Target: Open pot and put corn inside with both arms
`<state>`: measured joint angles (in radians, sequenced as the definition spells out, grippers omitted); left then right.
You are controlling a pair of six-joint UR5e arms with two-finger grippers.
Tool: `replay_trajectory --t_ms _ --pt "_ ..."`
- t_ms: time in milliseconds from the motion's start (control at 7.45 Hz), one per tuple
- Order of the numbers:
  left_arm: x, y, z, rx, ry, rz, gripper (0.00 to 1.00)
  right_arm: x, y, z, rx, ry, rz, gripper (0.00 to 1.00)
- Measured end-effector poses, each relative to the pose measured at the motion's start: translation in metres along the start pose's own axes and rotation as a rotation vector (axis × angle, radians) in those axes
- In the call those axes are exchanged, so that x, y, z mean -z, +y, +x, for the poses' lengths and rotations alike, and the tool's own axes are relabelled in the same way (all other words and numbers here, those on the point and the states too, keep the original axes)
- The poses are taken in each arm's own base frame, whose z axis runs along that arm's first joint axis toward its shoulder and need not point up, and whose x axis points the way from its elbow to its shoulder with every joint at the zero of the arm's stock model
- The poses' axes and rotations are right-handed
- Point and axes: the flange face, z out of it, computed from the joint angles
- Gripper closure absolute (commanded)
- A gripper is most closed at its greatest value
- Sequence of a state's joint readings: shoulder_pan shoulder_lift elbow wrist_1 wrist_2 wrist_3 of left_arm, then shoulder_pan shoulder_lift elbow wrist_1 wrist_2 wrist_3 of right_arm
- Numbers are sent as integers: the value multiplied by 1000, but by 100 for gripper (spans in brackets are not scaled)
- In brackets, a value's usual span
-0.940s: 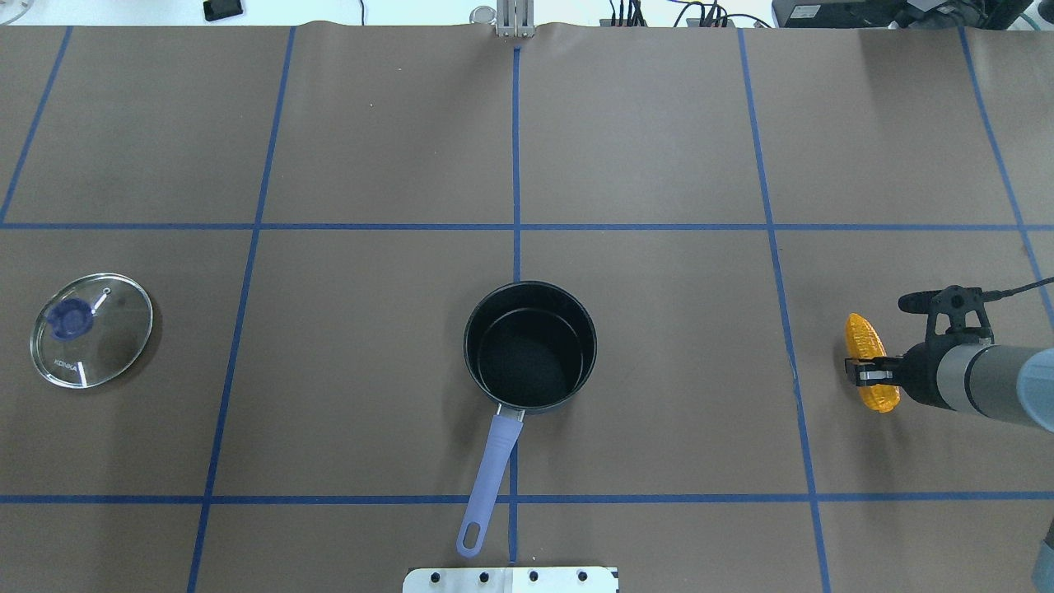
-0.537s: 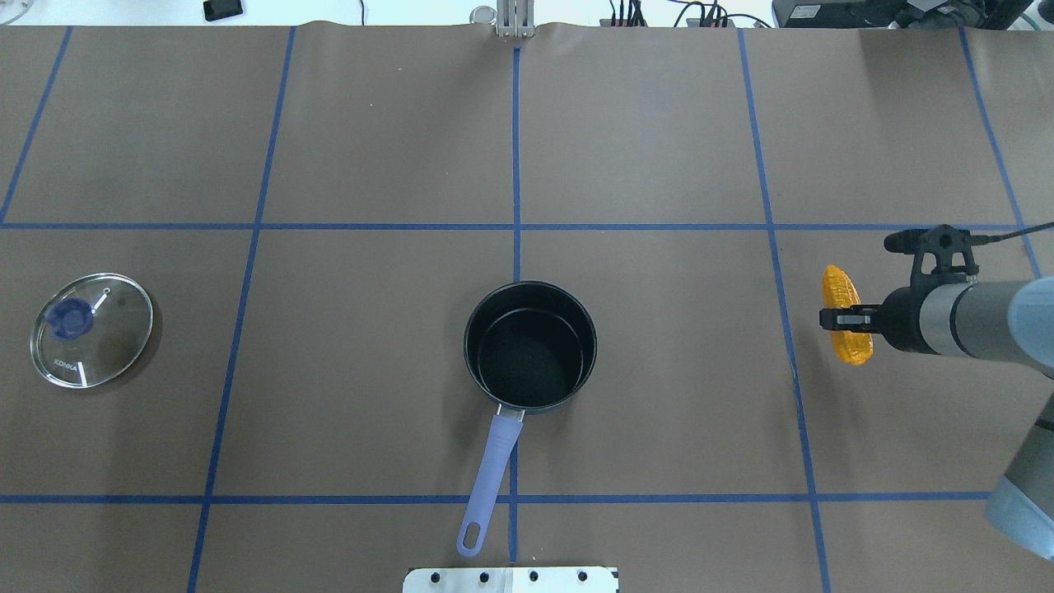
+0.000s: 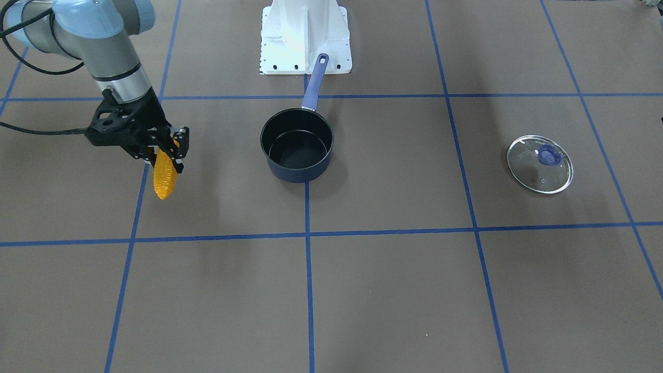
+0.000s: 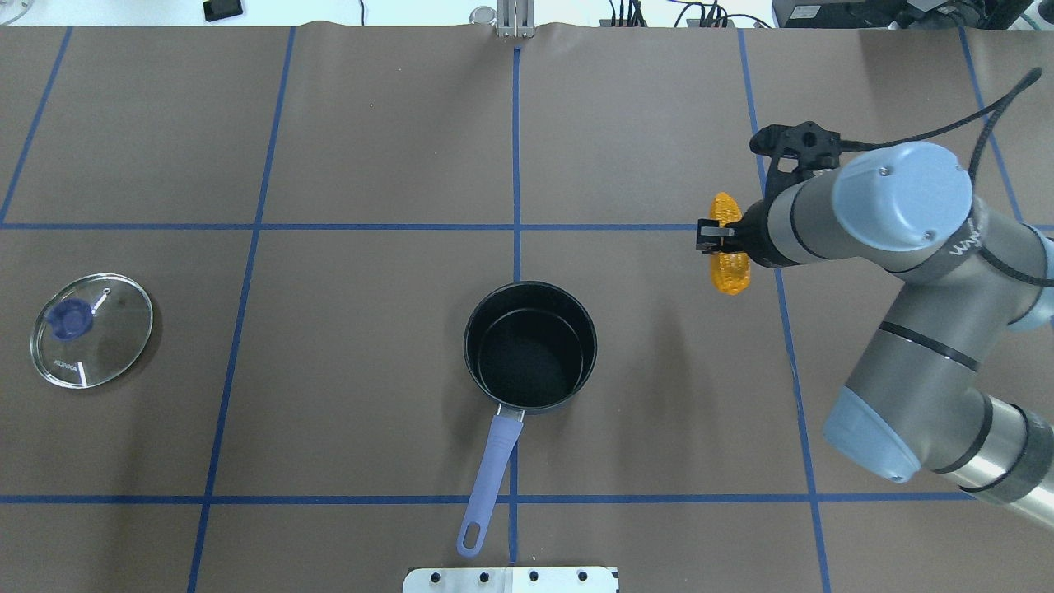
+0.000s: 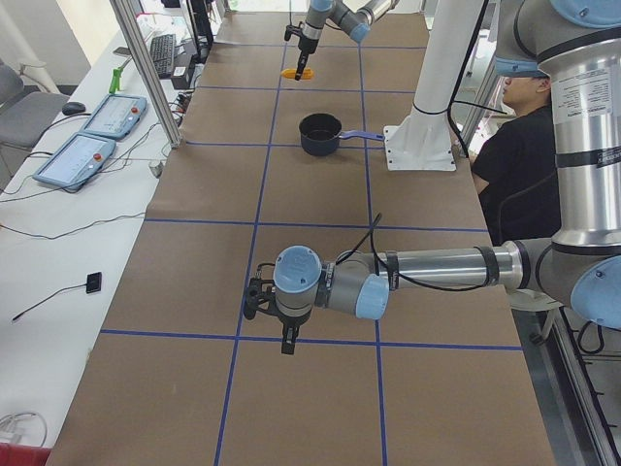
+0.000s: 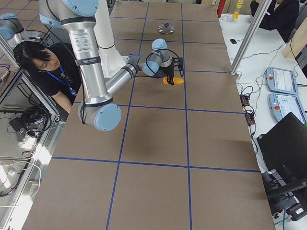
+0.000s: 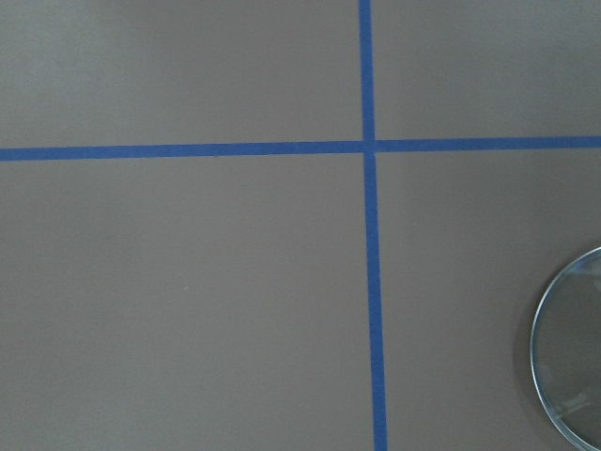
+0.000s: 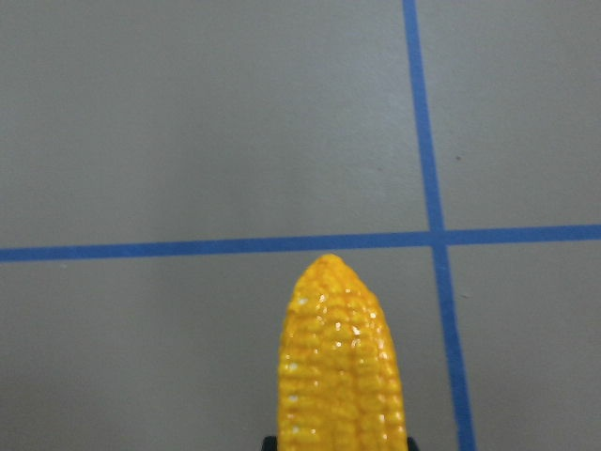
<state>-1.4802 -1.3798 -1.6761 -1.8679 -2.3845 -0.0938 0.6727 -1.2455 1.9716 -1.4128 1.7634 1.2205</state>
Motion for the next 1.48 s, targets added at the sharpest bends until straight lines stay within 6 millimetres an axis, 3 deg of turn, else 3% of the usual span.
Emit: replay_trajectory --t_ms 134,403,537,671,805,1074,1342,1477 --pt "-7 0 9 -21 4 -17 1 7 10 -44 -22 -10 -6 100" --pt "-11 3 13 -29 5 -27 1 3 67 -121 -59 -20 12 100" --pt "-11 4 12 -28 5 -29 2 -5 101 -153 -71 -26 24 70" --pt "-12 7 11 -25 5 -31 1 -14 129 -180 -78 -28 33 11" --pt "-12 9 10 -22 4 -32 1 -23 146 -197 -77 -24 39 0" --pt "-12 11 9 -19 4 -33 1 -32 156 -206 -66 -14 47 0" --pt "-13 15 6 -15 4 -34 1 -28 138 -205 -54 -14 64 0" --pt "-12 16 6 -12 5 -34 1 -24 119 -201 -49 -13 65 0"
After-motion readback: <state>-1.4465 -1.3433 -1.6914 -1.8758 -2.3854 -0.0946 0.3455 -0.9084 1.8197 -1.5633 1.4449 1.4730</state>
